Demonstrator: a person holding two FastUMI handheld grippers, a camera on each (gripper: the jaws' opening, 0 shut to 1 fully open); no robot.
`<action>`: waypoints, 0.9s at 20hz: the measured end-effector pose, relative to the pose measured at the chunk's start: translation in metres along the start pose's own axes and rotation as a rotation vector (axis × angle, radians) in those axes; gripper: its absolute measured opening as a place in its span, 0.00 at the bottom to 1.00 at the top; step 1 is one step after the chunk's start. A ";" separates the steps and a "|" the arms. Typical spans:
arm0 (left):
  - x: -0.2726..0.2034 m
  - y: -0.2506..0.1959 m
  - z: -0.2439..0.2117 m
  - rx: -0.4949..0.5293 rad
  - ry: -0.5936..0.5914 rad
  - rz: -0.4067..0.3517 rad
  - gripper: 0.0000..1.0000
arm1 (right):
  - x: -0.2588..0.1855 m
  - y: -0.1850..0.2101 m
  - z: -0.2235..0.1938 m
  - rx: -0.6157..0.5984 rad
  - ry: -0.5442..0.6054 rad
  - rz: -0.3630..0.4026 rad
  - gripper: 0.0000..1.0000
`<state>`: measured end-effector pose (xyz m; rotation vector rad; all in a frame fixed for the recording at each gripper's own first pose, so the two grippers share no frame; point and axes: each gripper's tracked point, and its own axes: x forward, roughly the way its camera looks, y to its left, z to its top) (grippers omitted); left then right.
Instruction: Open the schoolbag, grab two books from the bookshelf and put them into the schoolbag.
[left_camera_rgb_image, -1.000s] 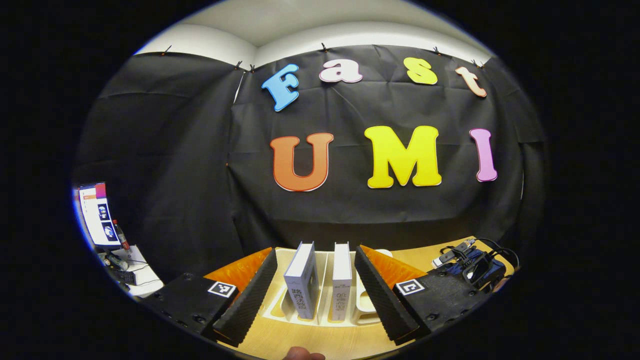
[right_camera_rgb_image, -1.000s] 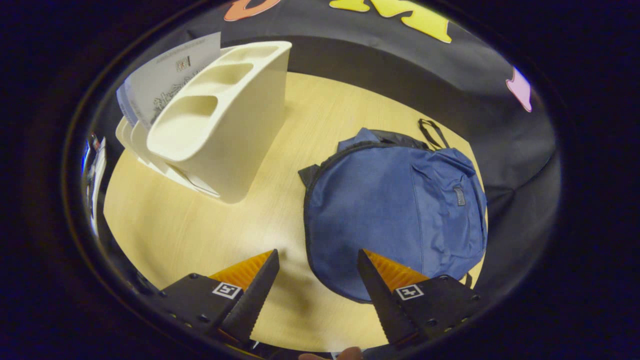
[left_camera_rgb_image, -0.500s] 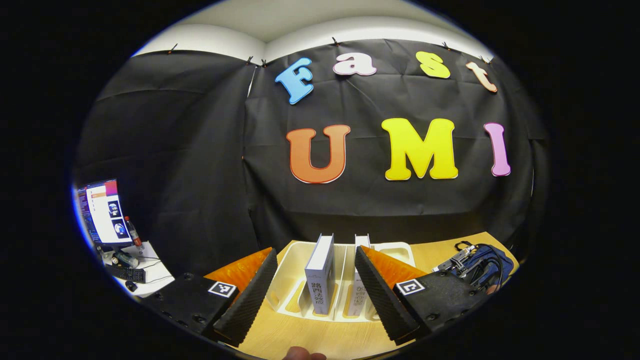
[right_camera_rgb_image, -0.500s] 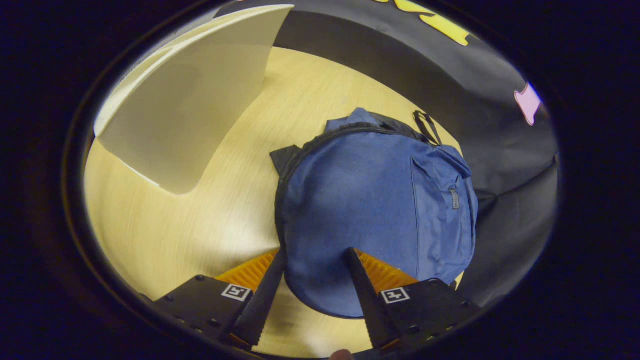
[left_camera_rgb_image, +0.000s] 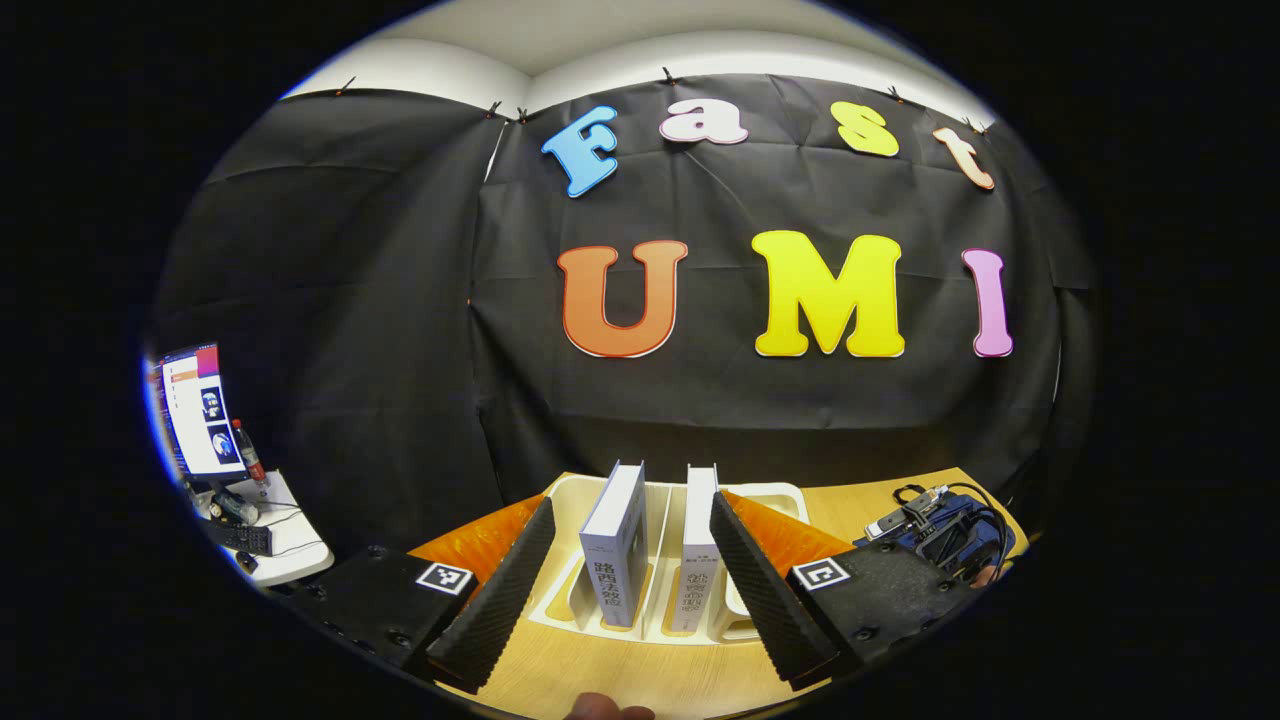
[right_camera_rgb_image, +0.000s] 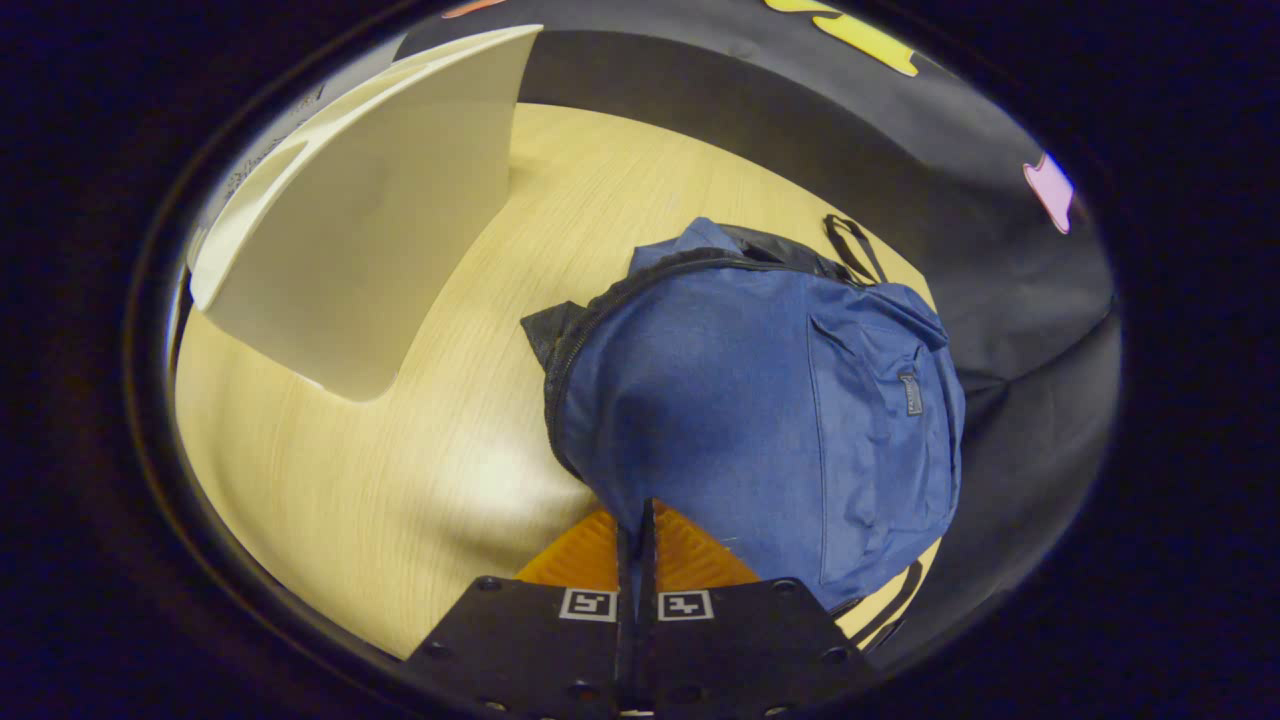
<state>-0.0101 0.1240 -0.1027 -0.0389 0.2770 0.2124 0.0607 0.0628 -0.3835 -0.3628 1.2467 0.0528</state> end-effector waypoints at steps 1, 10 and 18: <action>0.002 -0.004 0.000 0.001 0.005 -0.007 1.00 | -0.002 -0.001 0.001 0.010 -0.009 0.021 0.01; 0.029 -0.012 -0.022 0.044 0.121 -0.061 1.00 | -0.061 -0.030 0.016 0.031 -0.113 0.069 0.00; 0.070 -0.037 -0.031 0.063 0.315 -0.160 1.00 | -0.117 -0.093 0.025 0.107 -0.183 0.113 0.00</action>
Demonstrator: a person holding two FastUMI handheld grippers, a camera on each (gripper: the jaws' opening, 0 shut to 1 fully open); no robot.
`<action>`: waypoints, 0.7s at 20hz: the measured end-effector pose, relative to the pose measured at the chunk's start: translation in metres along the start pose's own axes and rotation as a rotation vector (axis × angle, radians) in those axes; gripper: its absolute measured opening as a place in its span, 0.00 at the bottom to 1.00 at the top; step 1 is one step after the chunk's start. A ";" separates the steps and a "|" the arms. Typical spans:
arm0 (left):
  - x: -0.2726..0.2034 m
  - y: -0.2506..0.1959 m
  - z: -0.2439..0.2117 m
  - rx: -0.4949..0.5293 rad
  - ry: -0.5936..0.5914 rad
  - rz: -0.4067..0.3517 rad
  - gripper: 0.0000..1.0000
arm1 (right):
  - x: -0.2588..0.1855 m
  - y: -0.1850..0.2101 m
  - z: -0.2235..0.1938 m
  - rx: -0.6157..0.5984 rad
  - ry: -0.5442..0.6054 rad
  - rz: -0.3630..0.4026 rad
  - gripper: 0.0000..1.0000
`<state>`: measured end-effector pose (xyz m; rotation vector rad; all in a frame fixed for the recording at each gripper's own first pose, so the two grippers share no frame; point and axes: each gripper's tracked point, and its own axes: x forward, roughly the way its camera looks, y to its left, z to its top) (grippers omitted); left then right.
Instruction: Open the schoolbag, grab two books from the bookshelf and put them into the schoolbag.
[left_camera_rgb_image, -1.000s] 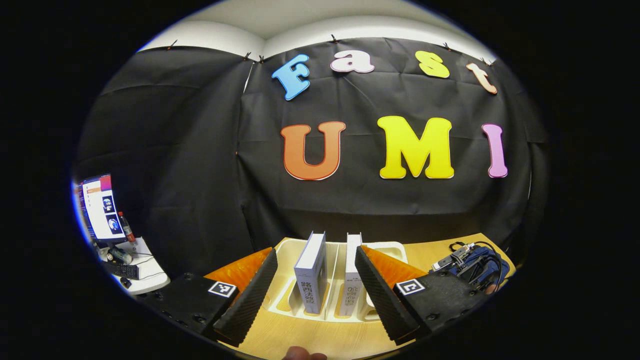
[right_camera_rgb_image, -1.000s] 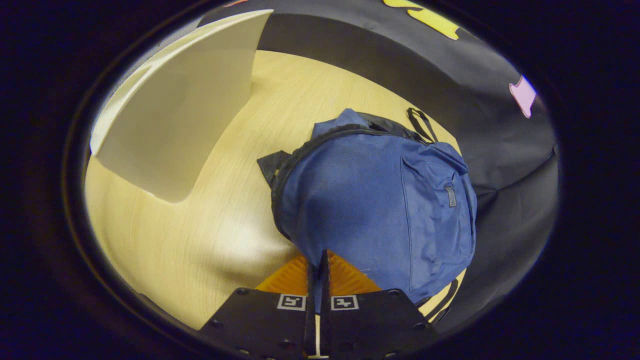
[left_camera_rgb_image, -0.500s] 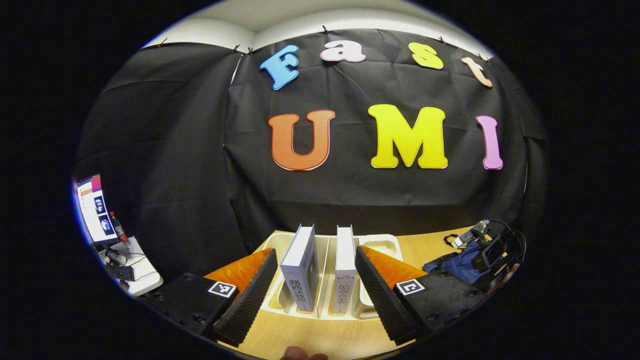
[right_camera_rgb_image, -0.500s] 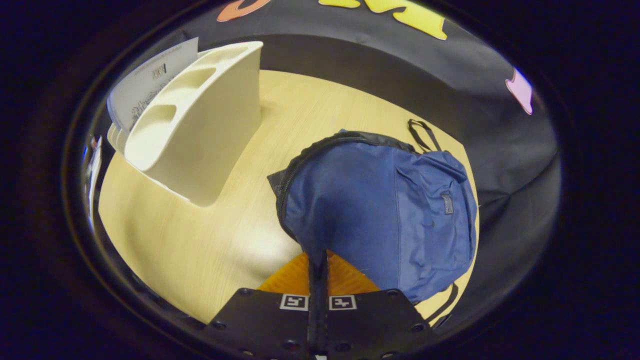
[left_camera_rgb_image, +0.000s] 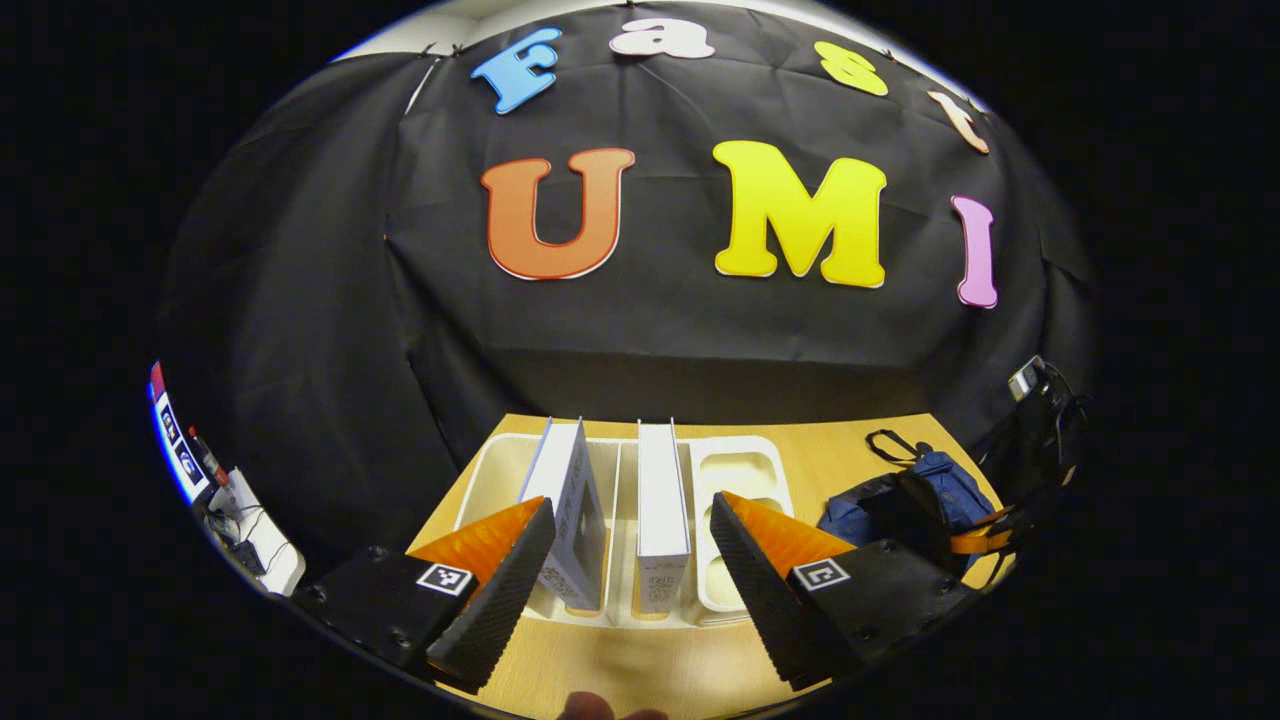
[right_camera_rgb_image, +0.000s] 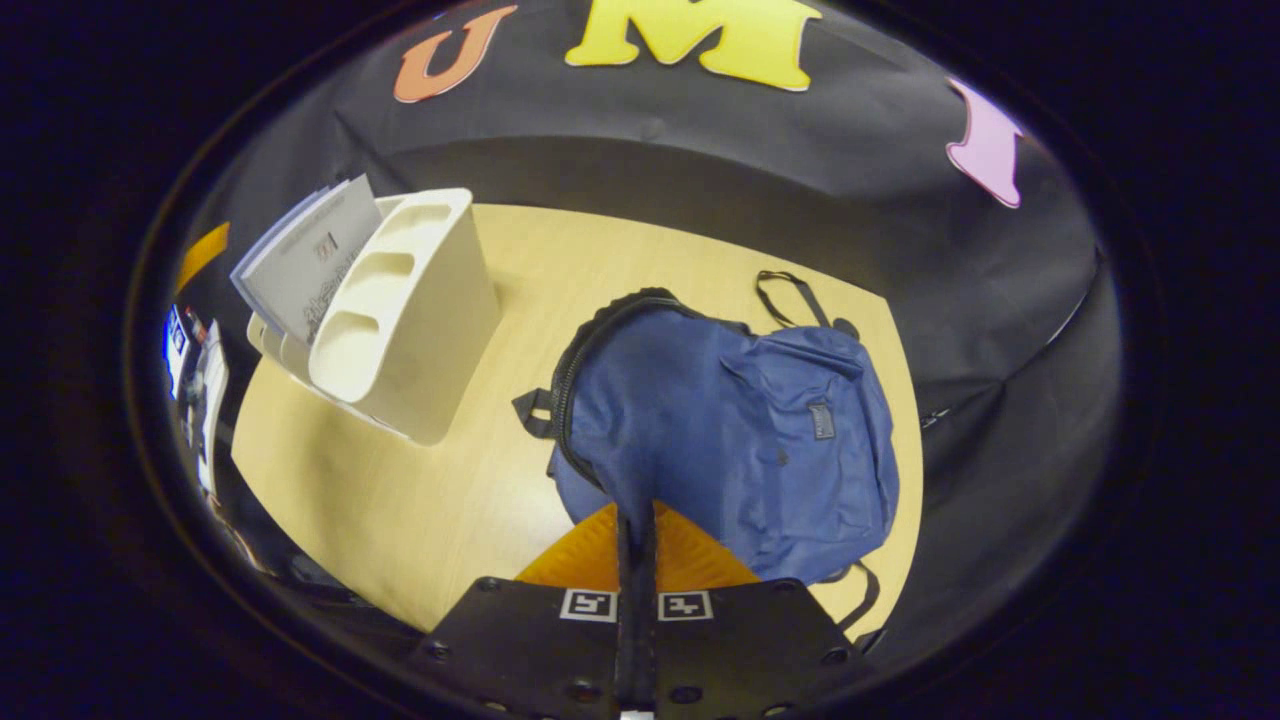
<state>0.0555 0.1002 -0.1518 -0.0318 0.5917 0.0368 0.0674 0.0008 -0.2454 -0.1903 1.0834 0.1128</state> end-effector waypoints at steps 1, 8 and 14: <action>0.006 -0.002 0.001 0.009 0.023 -0.009 1.00 | -0.006 -0.008 0.003 0.003 -0.006 0.002 0.00; 0.046 -0.010 0.005 -0.004 0.197 -0.102 1.00 | -0.045 -0.059 0.016 -0.008 -0.030 0.018 0.00; 0.073 -0.017 -0.018 0.080 0.405 -0.127 1.00 | -0.062 -0.104 0.029 -0.009 -0.045 0.013 0.00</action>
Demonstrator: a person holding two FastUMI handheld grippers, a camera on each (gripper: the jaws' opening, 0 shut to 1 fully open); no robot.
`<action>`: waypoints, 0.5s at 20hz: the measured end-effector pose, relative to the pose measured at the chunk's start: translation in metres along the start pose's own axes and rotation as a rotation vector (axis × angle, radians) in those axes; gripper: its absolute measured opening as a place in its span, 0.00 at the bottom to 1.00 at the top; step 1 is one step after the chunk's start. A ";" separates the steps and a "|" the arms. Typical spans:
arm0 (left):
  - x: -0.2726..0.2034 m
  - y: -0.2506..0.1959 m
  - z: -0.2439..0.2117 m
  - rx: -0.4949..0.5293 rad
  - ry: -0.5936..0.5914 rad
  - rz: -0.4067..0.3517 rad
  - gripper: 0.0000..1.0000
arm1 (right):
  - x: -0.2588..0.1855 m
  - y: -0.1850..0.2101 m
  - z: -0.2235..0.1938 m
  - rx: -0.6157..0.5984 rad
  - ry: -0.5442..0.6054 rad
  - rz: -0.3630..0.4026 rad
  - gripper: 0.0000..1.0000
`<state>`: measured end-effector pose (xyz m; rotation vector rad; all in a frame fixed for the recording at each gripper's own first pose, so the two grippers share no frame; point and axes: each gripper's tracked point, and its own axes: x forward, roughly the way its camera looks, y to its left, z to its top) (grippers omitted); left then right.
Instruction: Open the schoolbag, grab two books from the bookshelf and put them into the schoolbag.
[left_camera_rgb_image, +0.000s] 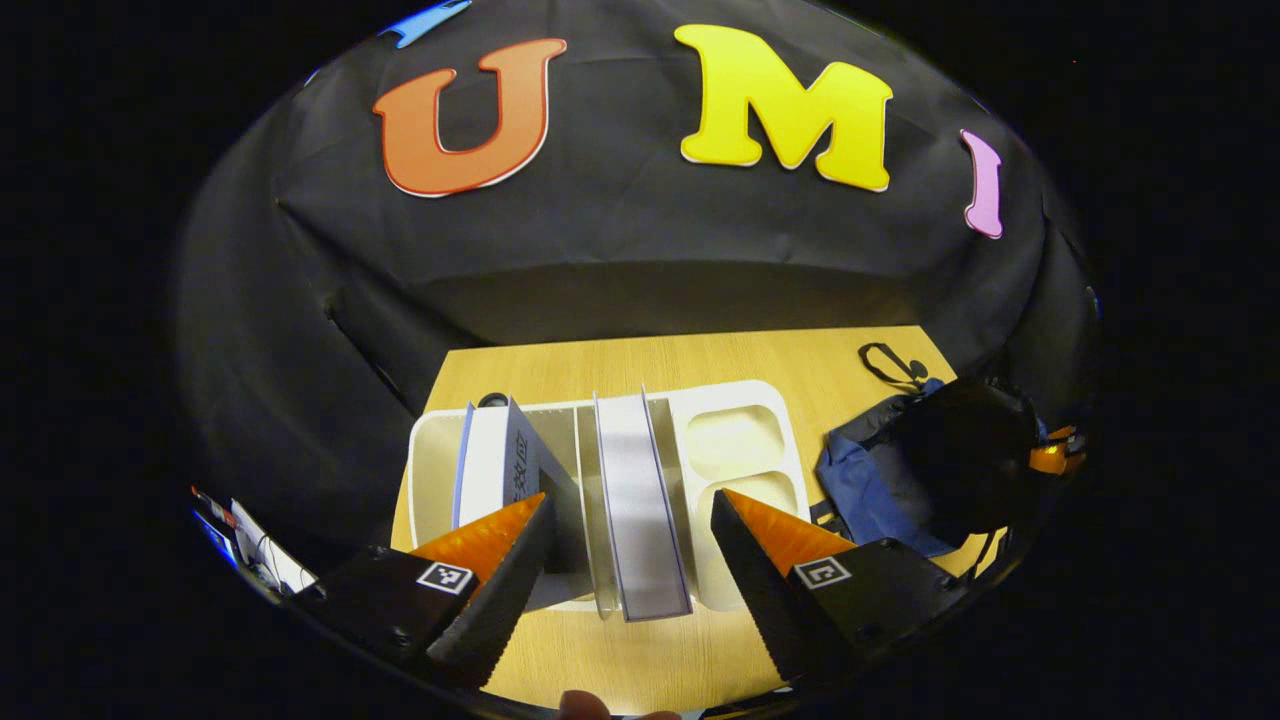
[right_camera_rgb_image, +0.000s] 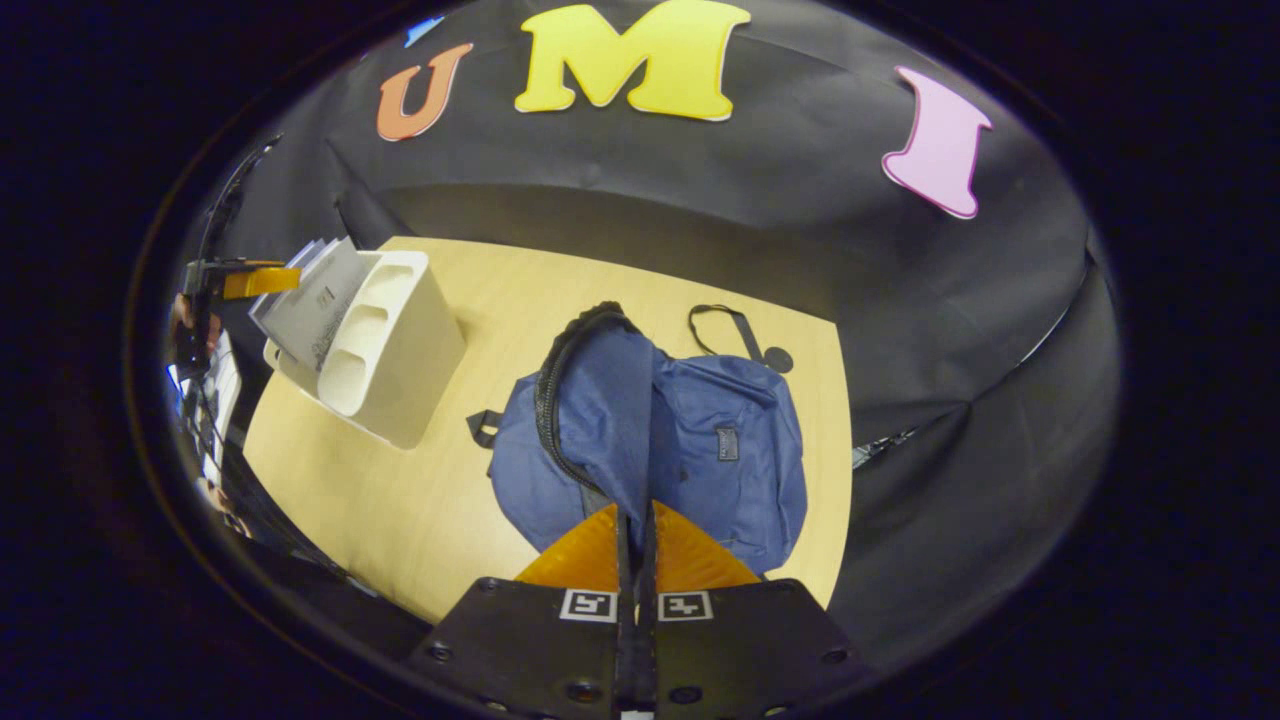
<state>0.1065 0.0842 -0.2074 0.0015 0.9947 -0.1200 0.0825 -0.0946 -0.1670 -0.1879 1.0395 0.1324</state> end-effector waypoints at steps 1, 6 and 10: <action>0.004 0.002 -0.002 -0.003 0.039 0.002 0.99 | 0.000 -0.003 0.000 0.010 -0.001 0.005 0.00; 0.021 0.005 -0.012 0.025 0.156 0.023 0.92 | -0.001 -0.008 -0.003 0.049 -0.005 0.032 0.00; 0.032 0.002 -0.025 -0.005 0.232 0.026 0.78 | 0.001 -0.007 -0.003 0.063 0.000 0.059 0.00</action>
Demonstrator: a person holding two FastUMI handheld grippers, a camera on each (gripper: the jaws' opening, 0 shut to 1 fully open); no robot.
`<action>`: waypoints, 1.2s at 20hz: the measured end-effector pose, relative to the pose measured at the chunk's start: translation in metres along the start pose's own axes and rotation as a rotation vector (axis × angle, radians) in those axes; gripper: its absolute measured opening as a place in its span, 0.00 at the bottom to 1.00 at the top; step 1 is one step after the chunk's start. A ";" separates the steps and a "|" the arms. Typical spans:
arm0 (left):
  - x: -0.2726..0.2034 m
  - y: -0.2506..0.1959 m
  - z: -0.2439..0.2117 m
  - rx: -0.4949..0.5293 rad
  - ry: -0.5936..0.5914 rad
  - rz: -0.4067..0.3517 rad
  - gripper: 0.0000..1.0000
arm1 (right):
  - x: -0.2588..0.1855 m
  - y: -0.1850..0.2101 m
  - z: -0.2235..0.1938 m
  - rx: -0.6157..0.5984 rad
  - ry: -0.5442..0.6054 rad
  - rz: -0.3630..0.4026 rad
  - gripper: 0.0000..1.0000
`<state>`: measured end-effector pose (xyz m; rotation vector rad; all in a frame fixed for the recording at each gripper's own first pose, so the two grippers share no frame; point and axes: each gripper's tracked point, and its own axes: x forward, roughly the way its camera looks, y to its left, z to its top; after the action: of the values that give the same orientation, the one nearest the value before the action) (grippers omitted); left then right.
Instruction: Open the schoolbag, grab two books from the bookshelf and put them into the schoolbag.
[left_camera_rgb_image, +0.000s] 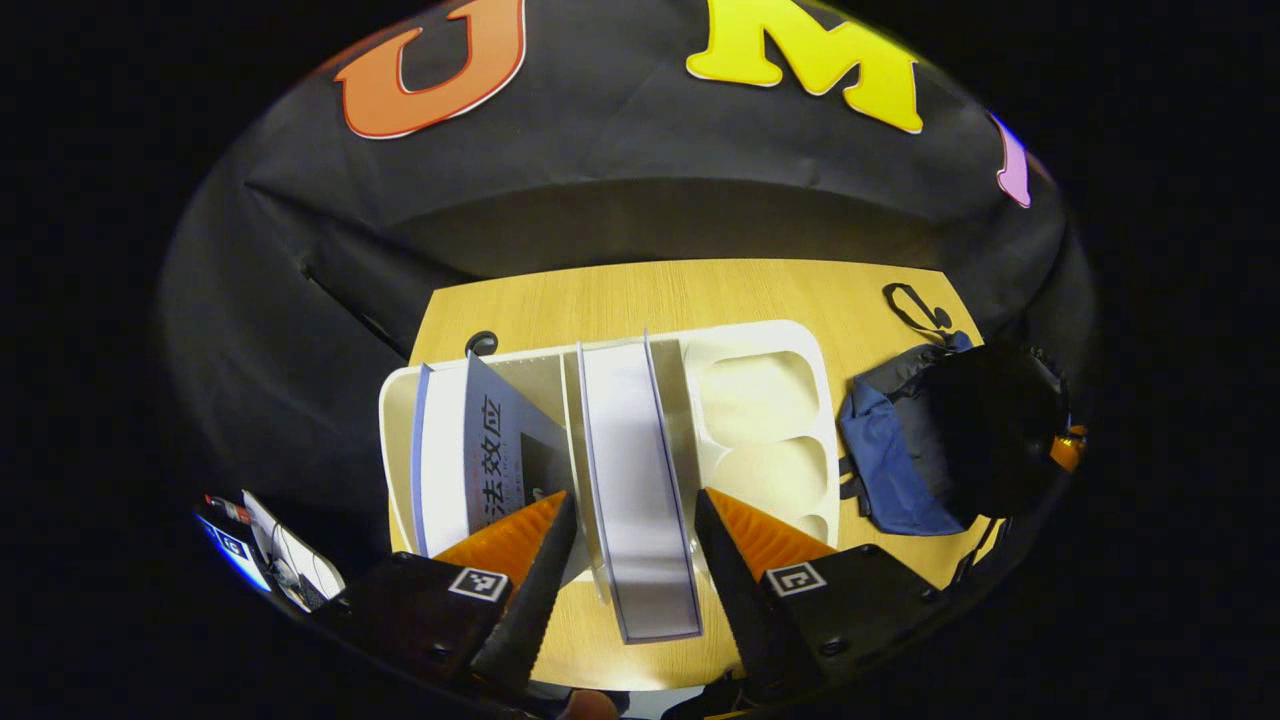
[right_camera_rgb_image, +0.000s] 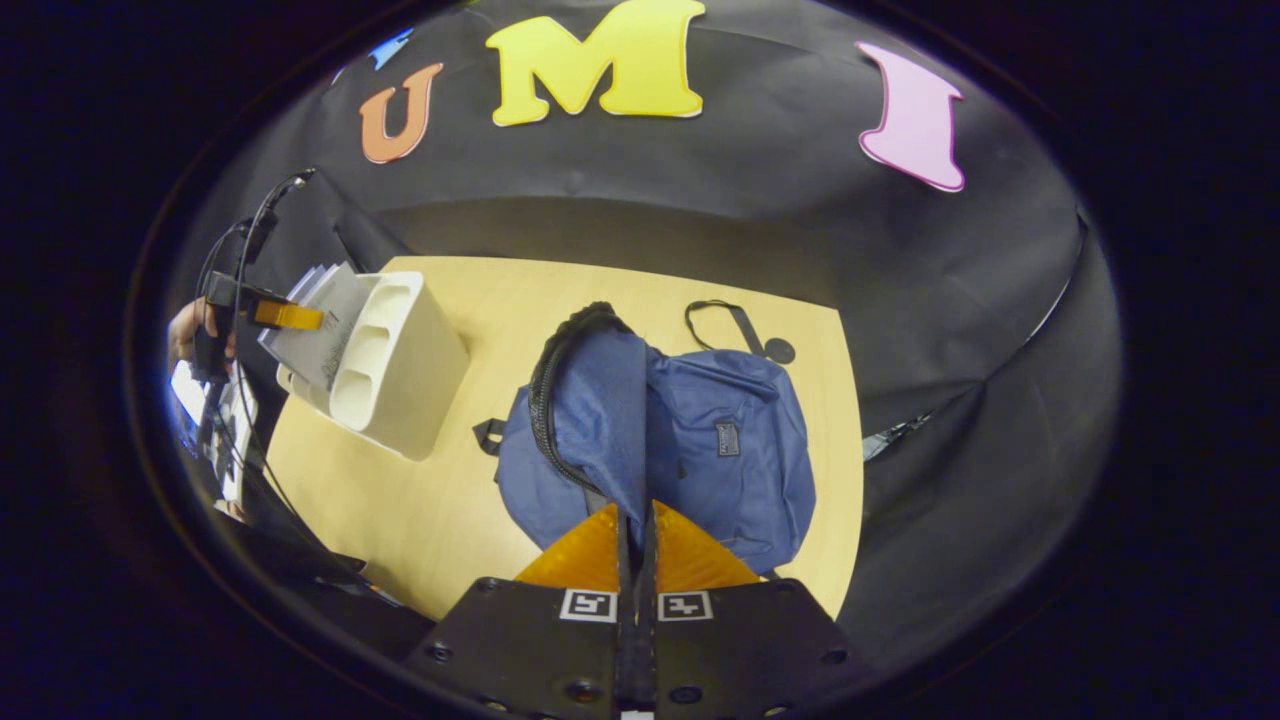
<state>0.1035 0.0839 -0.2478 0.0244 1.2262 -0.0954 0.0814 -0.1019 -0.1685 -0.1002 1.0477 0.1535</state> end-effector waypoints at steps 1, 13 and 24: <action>0.002 -0.001 -0.002 -0.009 0.018 -0.001 0.76 | 0.000 -0.001 0.000 0.003 -0.002 0.002 0.00; -0.003 0.002 -0.020 -0.070 0.104 0.011 0.50 | -0.001 -0.001 -0.001 0.033 -0.022 0.008 0.00; -0.166 0.021 0.009 -0.047 -0.174 -0.043 0.43 | -0.006 0.004 -0.005 0.022 -0.038 0.011 0.00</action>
<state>0.0583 0.1141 -0.0895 -0.0502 1.0551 -0.1041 0.0732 -0.0996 -0.1662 -0.0713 1.0119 0.1530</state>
